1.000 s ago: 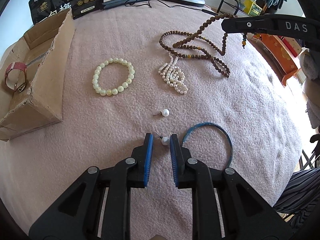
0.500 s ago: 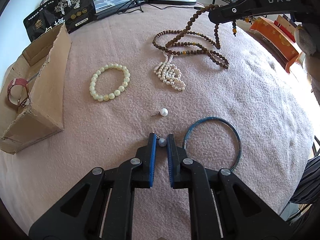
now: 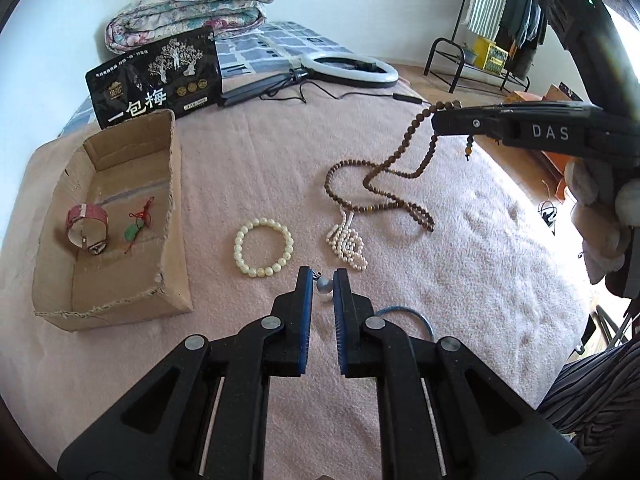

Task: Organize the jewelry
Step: 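Carry the necklace with the right tool while the left tool carries the earring to the box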

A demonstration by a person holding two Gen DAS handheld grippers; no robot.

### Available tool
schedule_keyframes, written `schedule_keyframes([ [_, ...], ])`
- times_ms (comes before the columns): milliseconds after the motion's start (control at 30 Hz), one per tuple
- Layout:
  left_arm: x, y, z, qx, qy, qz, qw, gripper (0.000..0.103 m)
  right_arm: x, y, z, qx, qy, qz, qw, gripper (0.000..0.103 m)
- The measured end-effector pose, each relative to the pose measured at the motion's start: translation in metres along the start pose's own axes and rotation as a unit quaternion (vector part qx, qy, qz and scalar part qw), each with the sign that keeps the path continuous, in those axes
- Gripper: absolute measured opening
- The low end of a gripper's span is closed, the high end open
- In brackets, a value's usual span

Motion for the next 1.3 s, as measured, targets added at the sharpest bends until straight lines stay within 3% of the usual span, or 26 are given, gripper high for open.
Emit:
schedule_keyframes([
  [400, -0.054, -0.084, 0.045, 0.075, -0.034, 0.02, 0.9964, 0.008, -0.029, -0.097, 0.059, 0.088, -0.014, 0.004, 0.996, 0.011],
  [700, -0.092, -0.118, 0.057, 0.093, -0.045, 0.042, 0.9938, 0.008, -0.069, -0.155, 0.097, 0.137, -0.045, 0.021, 0.989, 0.011],
  [1067, -0.139, -0.157, 0.068, 0.117, -0.065, 0.077, 0.988, 0.008, -0.143, -0.2, 0.162, 0.189, -0.098, 0.044, 0.976, 0.011],
  [1300, -0.173, -0.169, 0.075, 0.122, -0.076, 0.094, 0.9851, 0.008, -0.189, -0.187, 0.195, 0.191, -0.122, 0.058, 0.972, 0.011],
])
Point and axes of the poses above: each gripper's, at about its wrist camera, not at the fingertips, and y roughly the way its jaws point, x to its right, z to its top, the point moved 6 cm from there along y, roughly the way its jaws point, and after that the axes turned 6 degrees about y, right-handed, at the moved point
